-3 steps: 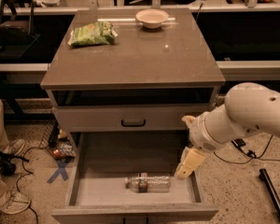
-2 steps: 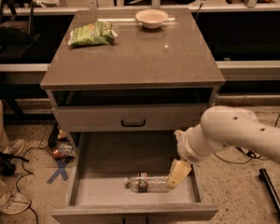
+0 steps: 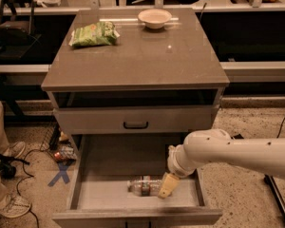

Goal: Pick water bottle from middle drawer and place on counter

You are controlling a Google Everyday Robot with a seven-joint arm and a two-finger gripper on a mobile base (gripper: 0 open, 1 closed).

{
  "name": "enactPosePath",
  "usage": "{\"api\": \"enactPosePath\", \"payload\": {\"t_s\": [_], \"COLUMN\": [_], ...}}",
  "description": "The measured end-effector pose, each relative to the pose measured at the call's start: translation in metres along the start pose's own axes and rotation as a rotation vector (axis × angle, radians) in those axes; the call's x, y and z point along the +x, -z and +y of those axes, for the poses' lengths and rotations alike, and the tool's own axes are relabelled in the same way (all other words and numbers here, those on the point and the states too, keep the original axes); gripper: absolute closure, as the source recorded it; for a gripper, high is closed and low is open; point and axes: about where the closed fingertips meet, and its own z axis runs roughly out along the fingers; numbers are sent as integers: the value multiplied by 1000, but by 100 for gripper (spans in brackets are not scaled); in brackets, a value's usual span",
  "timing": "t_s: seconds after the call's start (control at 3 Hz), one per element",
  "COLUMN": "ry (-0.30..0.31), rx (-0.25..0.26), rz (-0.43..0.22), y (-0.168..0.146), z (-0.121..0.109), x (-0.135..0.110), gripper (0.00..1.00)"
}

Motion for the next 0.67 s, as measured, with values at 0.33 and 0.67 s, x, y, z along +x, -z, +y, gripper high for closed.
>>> {"api": "enactPosePath", "payload": {"t_s": [0.33,0.67], "ry": [-25,-33], "rx": [-18,-44], "rz": [-14,-37], "y": [-57,-85], "z": [2,4], "x": [1,2], "gripper": [0,0]}}
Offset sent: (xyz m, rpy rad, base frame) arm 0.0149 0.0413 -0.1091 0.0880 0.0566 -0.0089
